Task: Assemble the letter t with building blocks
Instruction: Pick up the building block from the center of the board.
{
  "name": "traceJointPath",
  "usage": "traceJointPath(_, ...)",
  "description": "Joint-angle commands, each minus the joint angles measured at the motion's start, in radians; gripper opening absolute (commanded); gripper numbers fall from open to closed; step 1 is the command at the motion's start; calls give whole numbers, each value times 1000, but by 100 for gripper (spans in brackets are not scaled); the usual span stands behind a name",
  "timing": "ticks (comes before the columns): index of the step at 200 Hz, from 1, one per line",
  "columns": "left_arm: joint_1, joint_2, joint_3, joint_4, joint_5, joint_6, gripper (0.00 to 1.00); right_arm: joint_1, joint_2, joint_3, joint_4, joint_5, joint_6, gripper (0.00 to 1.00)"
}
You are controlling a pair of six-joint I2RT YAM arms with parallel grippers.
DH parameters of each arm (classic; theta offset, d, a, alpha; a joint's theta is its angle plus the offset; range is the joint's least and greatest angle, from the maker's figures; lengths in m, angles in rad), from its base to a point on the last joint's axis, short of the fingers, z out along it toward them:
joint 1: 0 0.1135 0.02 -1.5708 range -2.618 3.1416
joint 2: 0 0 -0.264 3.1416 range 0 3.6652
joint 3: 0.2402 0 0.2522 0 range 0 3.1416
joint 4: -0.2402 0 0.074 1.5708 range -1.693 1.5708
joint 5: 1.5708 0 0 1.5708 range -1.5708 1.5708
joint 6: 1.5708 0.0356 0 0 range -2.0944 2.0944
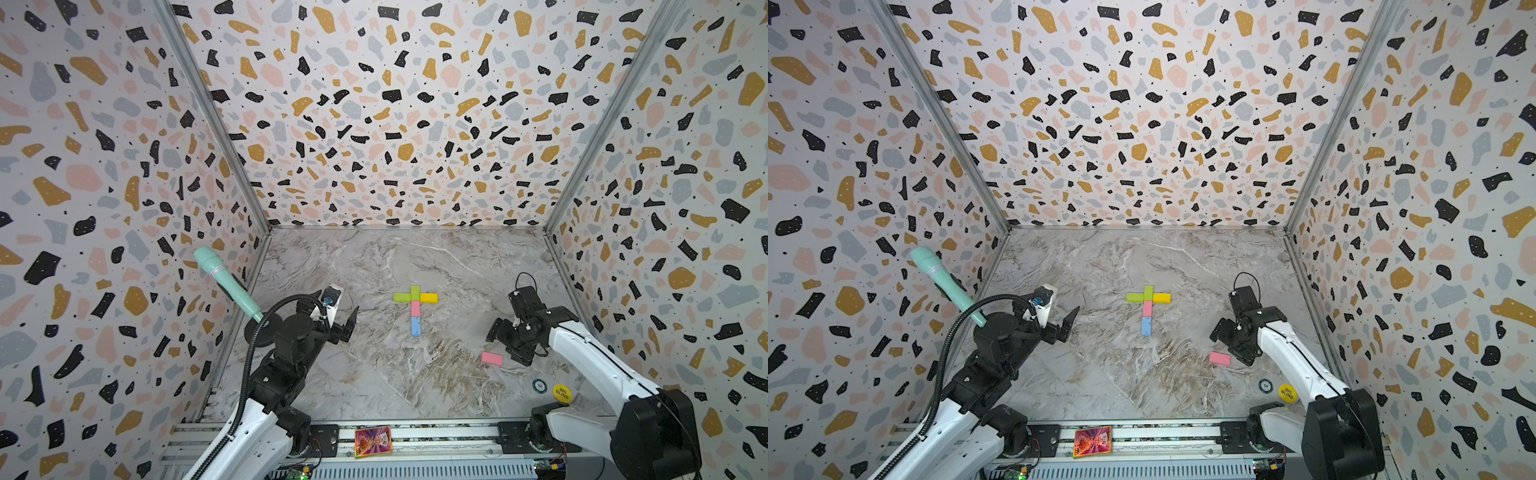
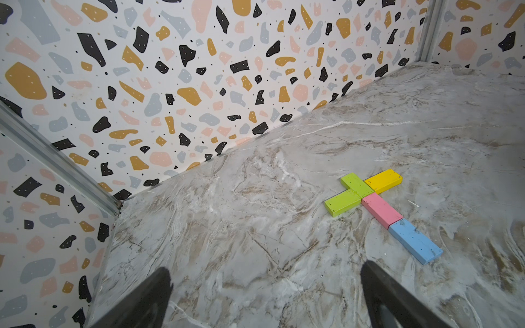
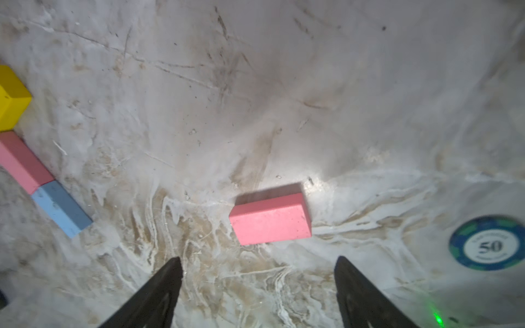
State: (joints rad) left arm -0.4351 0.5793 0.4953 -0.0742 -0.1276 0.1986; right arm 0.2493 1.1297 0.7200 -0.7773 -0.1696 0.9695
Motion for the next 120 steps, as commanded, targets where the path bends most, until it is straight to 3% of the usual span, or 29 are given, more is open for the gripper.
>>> traceJointPath(1, -4, -2, 2, 30, 8, 12, 99, 29, -43, -44, 55, -42, 225, 82)
traceJointPath(95, -4, -9, -1, 30, 6, 10, 99, 139, 42, -67, 102, 116, 385, 63)
traceJointPath(120, -4, -7, -2, 31, 5, 11, 100, 152, 47, -72, 113, 127, 407, 63)
